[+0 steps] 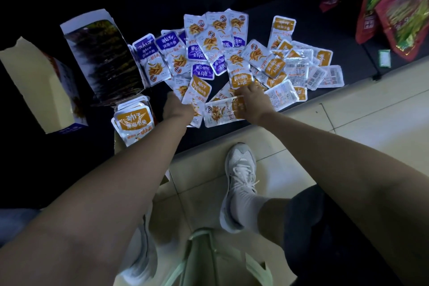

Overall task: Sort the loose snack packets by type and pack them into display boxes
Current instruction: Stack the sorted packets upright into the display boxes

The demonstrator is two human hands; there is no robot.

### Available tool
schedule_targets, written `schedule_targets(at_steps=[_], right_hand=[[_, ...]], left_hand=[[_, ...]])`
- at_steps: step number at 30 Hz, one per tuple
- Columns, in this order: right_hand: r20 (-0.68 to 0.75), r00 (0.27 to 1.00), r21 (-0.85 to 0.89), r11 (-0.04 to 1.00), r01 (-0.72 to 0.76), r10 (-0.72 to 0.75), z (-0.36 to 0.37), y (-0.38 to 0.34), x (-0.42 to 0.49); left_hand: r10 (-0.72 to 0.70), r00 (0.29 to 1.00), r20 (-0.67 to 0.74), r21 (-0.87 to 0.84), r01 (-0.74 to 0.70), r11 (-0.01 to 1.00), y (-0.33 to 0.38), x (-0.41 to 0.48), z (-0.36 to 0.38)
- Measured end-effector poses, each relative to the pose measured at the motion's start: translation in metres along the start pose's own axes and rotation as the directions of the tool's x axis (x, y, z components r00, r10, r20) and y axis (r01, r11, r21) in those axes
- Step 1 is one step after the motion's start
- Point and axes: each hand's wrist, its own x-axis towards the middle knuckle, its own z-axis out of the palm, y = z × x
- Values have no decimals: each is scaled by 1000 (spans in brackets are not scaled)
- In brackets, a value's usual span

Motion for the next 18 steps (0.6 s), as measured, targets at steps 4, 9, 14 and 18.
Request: schedule_targets(at_steps=[4, 9, 14, 18], right_hand=[[-34, 999, -207, 978, -7, 0, 3, -7, -2], [-5, 998, 508, 860, -55, 67, -17, 3, 0], [29, 994, 909, 410, -71, 109, -45, 1, -19], [161, 987, 887, 439, -141, -7, -59, -10, -31]], left_hand=[[-6, 1000, 17, -16, 6, 1000, -2, 0, 5], [12, 998, -60, -36, -14, 999, 0, 4, 0], [25, 999, -44, -45, -27, 999, 4, -3, -7], [35, 997, 73, -134, -25, 991, 10, -19, -15]])
